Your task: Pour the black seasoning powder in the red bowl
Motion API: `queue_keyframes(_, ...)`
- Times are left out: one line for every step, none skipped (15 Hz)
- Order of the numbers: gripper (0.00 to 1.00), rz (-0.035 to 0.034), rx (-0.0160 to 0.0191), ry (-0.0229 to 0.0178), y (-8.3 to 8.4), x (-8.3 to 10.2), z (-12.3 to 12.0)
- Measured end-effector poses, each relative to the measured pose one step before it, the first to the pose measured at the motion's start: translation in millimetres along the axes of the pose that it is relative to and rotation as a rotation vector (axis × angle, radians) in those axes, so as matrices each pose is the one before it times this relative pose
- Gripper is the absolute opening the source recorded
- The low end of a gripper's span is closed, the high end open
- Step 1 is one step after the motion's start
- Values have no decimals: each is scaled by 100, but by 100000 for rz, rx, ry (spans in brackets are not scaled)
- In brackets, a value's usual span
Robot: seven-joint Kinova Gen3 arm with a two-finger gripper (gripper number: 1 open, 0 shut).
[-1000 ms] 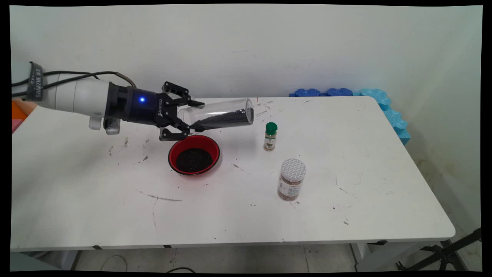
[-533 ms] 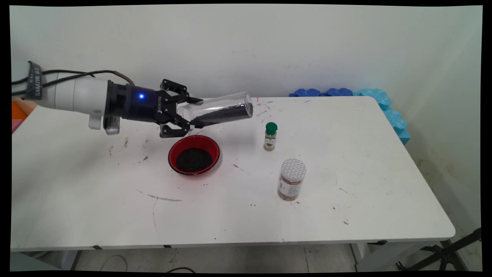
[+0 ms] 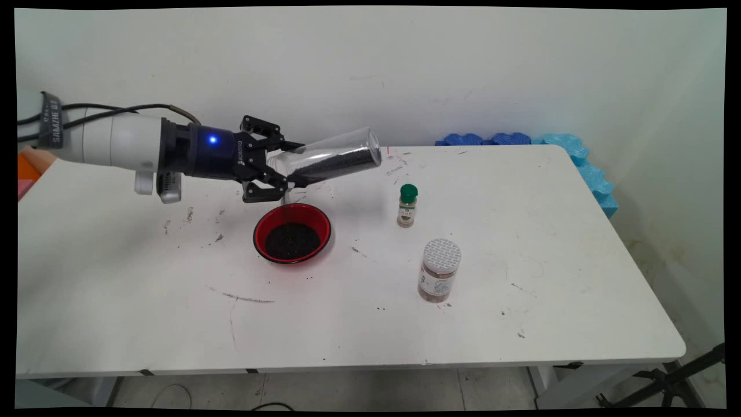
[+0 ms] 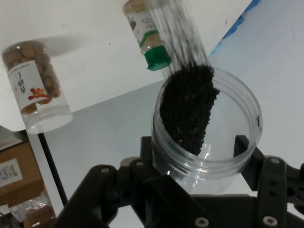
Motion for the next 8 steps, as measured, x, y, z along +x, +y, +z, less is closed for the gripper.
queue_keyframes(0, -403, -197, -122, 7, -16, 7)
queue_keyframes(0, -660, -327, -187, 7, -26, 10)
queue_keyframes(0, -773, -357, -207, 15, -27, 26)
queue_keyframes(0, -728, -325, -286, 9, -49, 34)
queue_keyframes(0, -599, -221, -289, -8, -50, 35)
queue_keyframes(0, -469, -193, -257, 0, -46, 23)
queue_keyframes(0, -532, -210, -260, -7, -35, 23)
queue_keyframes(0, -503, -207, -267, 3, -32, 19)
